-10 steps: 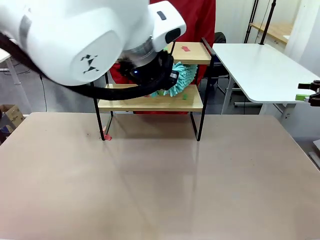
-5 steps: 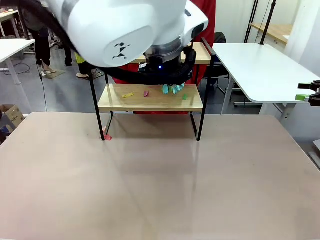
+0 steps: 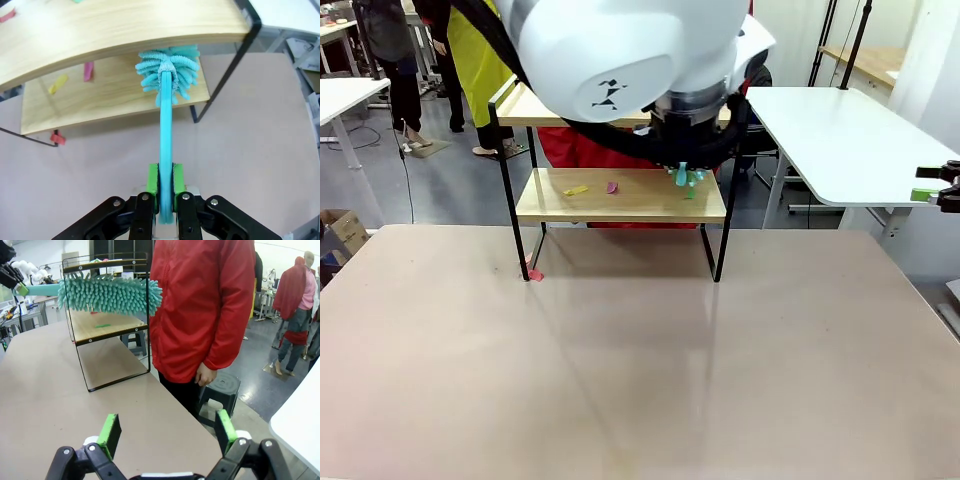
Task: Clean the shelf.
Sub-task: Clean the specific section of the Shelf indicated by the human with the Duster.
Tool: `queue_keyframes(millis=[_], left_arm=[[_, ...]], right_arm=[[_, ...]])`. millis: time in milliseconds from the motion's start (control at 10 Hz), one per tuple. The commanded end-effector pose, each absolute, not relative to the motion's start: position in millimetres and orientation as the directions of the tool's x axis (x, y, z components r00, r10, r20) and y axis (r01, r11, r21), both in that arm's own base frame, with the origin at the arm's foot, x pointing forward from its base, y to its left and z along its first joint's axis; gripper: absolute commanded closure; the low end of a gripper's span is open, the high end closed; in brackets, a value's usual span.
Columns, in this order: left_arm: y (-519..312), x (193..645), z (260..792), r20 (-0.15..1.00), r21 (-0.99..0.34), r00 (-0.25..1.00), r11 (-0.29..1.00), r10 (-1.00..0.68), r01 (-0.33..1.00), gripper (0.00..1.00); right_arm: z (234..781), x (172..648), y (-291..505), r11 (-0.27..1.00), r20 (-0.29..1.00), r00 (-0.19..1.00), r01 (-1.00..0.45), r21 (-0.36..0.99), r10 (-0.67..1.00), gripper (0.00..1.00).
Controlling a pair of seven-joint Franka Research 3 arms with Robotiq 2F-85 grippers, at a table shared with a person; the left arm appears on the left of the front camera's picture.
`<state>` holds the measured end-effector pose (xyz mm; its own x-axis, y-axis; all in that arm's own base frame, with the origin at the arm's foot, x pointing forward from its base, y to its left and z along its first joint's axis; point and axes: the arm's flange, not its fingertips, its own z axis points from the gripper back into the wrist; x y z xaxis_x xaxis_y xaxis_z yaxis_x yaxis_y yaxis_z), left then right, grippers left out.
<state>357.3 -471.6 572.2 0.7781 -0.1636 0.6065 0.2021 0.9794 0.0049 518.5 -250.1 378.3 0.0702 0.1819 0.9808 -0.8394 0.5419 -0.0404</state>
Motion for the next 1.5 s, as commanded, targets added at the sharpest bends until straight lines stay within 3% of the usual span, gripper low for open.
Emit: queue_keyframes(millis=[0, 800, 1400], left_arm=[[-492, 360, 578, 0.622, 0.007, 0.767, 0.981, -0.155, 0.193, 0.86], [-517, 353, 522, 0.532, 0.068, 0.822, 0.978, -0.204, 0.198, 0.86], [-516, 358, 516, 0.511, 0.063, 0.832, 0.975, -0.214, 0.212, 0.86]], right_arm=[[386, 519, -247, 0.553, 0.978, 0.081, -0.832, -0.039, 0.190, 0.00], [386, 519, -247, 0.553, 0.978, 0.081, -0.832, -0.039, 0.190, 0.00], [386, 519, -247, 0.553, 0.978, 0.081, -0.832, -0.039, 0.190, 0.00]])
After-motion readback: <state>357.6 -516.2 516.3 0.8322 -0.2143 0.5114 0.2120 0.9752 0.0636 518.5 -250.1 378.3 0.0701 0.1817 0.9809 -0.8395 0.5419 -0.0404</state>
